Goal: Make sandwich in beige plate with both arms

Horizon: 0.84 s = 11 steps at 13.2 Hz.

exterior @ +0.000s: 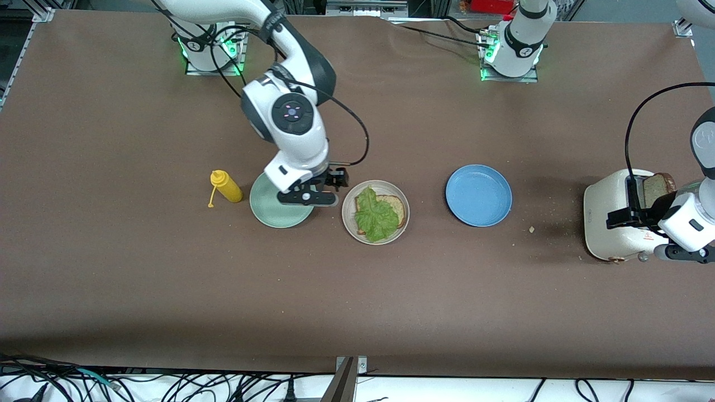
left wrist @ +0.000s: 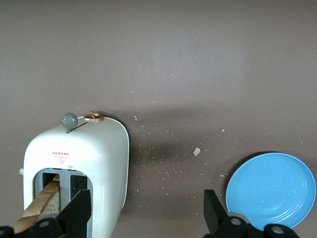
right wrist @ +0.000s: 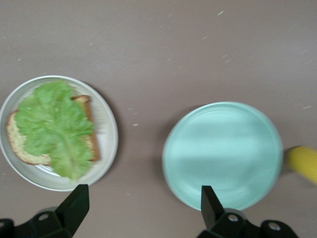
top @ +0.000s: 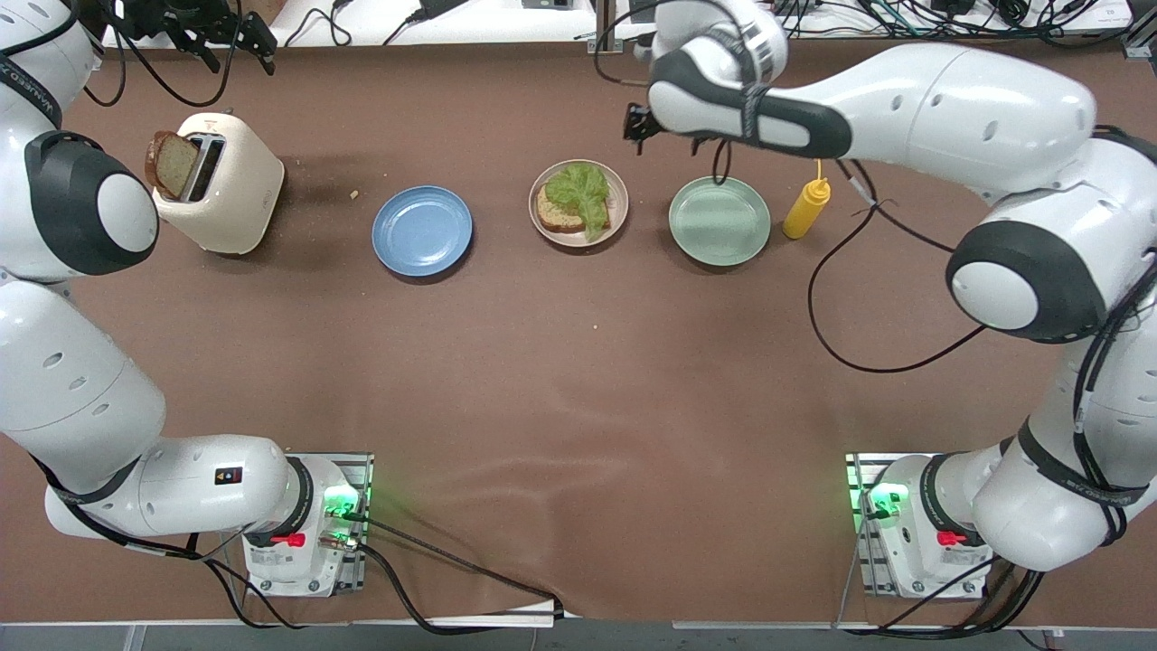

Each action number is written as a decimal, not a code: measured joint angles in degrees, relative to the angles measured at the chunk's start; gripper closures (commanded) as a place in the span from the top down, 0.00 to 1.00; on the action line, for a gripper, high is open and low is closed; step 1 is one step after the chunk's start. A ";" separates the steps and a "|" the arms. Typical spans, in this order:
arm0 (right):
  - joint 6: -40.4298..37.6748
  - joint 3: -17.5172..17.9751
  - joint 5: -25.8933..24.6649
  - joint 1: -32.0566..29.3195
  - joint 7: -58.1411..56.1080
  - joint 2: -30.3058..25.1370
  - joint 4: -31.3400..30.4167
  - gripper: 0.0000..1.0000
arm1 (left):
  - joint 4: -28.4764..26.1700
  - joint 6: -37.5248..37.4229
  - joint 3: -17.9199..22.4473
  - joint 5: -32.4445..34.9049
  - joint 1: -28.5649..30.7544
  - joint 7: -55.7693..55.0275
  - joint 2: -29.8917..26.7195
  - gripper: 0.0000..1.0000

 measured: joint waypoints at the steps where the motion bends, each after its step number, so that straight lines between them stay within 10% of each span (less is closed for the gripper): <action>1: -2.84 -0.14 0.10 -1.78 -2.95 -1.50 0.07 1.00 | 0.00 0.00 -0.01 0.00 -0.01 0.00 0.00 1.00; 11: -20.27 -0.73 3.60 -21.43 -21.50 -17.17 -3.49 1.00 | -0.02 0.00 0.52 0.44 1.90 3.08 0.00 1.00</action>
